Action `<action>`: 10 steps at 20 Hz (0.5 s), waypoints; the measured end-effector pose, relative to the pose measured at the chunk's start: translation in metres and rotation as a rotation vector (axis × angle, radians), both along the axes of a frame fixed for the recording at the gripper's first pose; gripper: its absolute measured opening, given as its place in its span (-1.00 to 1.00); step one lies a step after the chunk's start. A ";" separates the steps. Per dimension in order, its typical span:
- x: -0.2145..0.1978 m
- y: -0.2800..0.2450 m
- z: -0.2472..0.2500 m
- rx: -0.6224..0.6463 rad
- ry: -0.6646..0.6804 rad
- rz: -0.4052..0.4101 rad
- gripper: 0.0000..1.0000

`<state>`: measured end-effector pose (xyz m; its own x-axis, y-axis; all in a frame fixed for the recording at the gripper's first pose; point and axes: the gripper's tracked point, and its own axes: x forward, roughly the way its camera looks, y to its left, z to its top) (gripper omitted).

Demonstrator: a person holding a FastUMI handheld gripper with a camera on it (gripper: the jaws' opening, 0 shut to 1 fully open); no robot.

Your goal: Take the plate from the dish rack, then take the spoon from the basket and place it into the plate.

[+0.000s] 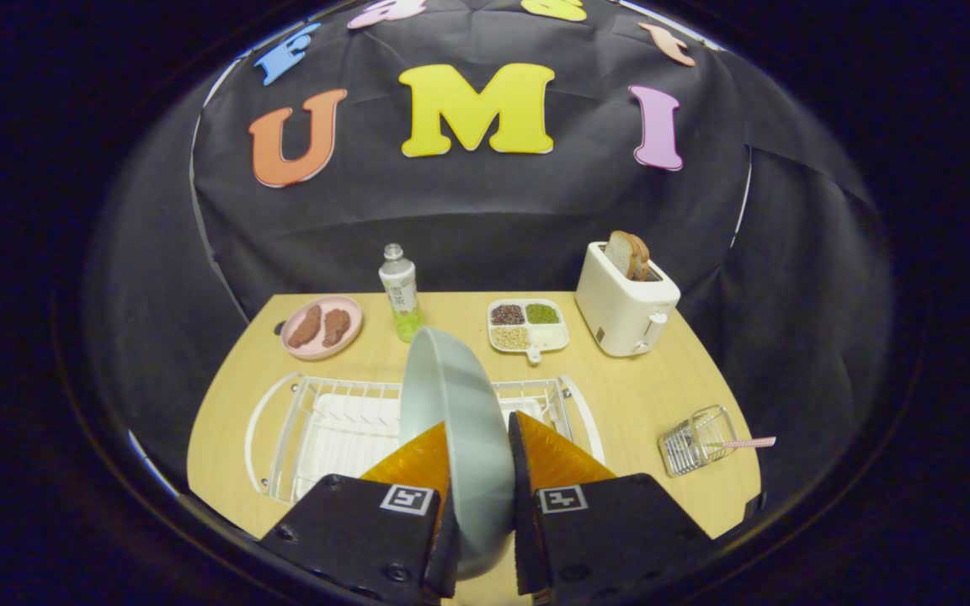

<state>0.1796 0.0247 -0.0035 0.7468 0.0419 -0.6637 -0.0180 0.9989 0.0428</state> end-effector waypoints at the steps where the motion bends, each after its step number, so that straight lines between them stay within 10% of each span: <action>1: -0.016 -0.004 0.000 0.046 -0.008 0.017 -0.37; 10: -0.131 -0.081 -0.096 0.220 -0.043 0.018 -0.37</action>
